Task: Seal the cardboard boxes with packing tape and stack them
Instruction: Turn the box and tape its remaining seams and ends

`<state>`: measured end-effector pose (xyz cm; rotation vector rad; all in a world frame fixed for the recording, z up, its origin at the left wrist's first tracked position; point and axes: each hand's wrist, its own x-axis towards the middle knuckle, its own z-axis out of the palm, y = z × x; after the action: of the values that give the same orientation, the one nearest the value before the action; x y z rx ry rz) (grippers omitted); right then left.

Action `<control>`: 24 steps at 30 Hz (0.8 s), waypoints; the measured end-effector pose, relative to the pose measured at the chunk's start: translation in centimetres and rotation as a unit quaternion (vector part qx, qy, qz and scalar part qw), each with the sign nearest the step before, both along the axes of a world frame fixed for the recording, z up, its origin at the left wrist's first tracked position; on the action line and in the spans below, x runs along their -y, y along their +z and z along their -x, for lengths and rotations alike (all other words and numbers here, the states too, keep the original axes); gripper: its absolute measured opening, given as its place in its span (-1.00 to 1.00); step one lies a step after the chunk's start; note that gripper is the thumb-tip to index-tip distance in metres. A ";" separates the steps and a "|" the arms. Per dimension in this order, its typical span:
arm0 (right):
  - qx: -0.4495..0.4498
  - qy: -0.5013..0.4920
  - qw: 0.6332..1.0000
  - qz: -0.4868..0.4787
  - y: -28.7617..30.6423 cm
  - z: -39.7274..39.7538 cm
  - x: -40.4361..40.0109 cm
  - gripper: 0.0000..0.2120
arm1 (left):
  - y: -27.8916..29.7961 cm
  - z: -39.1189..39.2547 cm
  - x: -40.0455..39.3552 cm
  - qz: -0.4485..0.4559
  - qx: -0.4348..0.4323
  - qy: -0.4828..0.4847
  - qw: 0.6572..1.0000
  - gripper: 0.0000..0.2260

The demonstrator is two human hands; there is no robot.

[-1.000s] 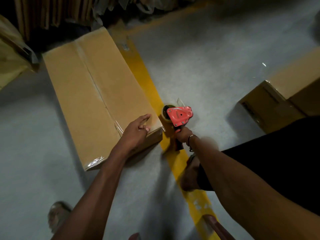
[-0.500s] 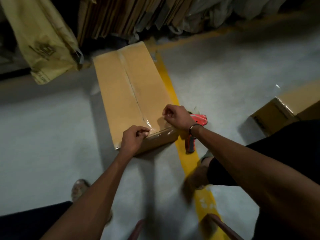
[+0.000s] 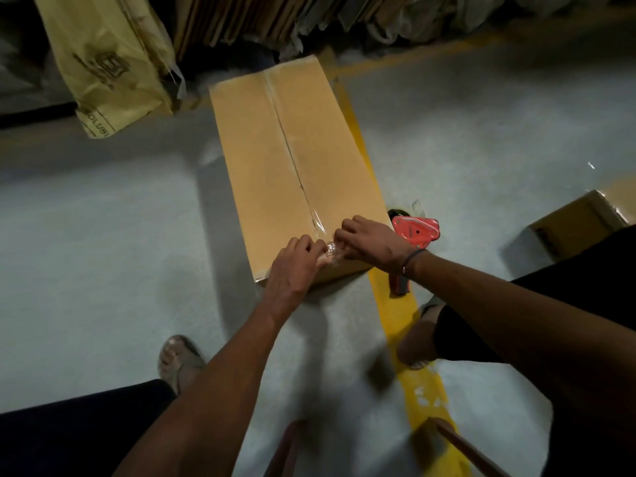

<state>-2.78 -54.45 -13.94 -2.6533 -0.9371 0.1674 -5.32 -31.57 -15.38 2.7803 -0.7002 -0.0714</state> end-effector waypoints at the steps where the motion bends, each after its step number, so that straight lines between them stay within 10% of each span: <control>1: 0.037 0.028 0.999 0.028 -0.2 -0.1 0.1 -0.75 | -0.2 -0.1 0.0 -0.029 0.023 -0.024 0.999 -0.68; 9: 0.114 0.184 0.967 0.134 0.4 -1.5 1.4 -0.65 | -1.5 -0.9 -1.6 -0.054 0.077 -0.161 0.982 -0.58; 14: 0.009 0.152 0.978 0.141 1.4 -2.0 1.0 -0.47 | 0.2 -0.5 -1.8 0.009 -0.043 -0.099 0.994 -0.50; 19: -0.058 0.138 0.978 0.146 3.1 -2.6 0.2 -0.78 | 2.1 -0.7 -1.8 0.002 -0.069 -0.071 0.995 -0.61; 24: -0.062 0.061 0.974 0.211 4.7 -2.3 3.2 -0.48 | 3.5 -0.8 -6.6 -0.071 -0.081 -0.032 0.994 -0.43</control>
<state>-0.50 -57.66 -9.28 -2.9155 -1.1275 0.6176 -4.53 -24.99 -11.87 2.8446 -0.7686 -0.3696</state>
